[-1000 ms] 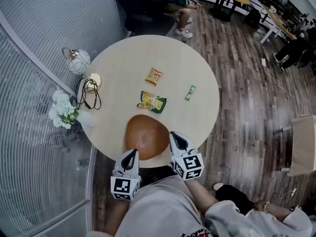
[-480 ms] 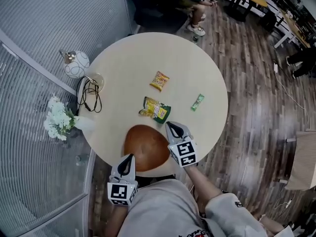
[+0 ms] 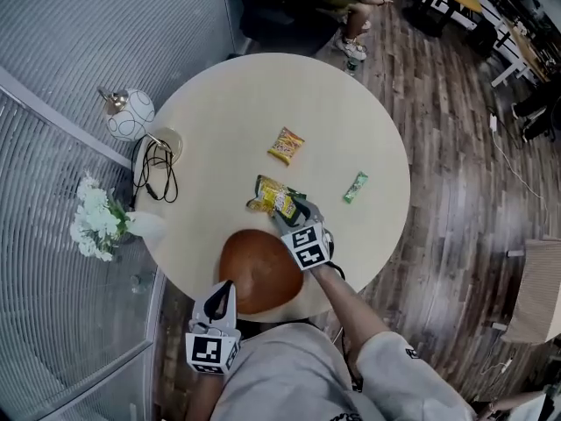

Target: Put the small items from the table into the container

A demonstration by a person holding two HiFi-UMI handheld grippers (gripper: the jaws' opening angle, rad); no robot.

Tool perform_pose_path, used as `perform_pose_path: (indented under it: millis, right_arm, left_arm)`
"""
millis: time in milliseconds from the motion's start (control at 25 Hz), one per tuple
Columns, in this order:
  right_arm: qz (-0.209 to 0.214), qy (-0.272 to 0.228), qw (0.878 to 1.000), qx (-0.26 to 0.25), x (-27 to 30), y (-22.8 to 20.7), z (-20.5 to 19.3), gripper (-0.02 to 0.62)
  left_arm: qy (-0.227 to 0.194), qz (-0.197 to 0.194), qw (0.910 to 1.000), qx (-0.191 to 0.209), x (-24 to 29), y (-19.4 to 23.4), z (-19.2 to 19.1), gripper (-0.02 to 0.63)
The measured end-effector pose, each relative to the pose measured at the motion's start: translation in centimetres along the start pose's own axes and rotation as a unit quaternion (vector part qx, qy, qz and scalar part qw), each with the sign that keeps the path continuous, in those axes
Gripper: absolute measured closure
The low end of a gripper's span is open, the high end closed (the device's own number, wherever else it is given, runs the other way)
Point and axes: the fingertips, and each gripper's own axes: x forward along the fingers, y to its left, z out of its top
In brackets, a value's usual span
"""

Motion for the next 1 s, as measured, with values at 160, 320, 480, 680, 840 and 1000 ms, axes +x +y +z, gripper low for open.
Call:
perform_pose_path:
  millis: [160, 320, 480, 680, 840, 1000]
  right_arm:
    - [0.002, 0.040, 0.999, -0.016, 3.7, -0.3, -1.4, 0.267]
    - [0.038, 0.094, 0.994, -0.026, 6.4, 0.3, -3.2, 0.233]
    - [0.051, 0.121, 0.991, -0.034, 7.8, 0.3, -4.1, 0.222]
    - [0.057, 0.136, 0.989, -0.024, 8.3, 0.6, -4.9, 0.222]
    - [0.063, 0.147, 0.987, -0.031, 8.4, 0.6, -5.0, 0.244]
    - [0.070, 0.167, 0.983, -0.041, 8.2, 0.9, -5.1, 0.318]
  left_arm:
    - [0.006, 0.014, 0.9998, -0.008, -0.3, 1.3, -0.4, 0.618]
    - [0.012, 0.031, 0.9993, -0.018, -0.9, 2.5, -0.9, 0.618]
    - [0.016, 0.046, 0.9985, -0.024, -1.3, 3.4, -1.2, 0.618]
    - [0.020, 0.056, 0.9977, -0.032, -1.8, 4.1, -2.0, 0.618]
    - [0.019, 0.059, 0.9975, -0.034, -1.9, 4.2, -2.0, 0.618]
    - [0.017, 0.061, 0.9975, -0.033, -2.0, 4.0, -1.9, 0.618]
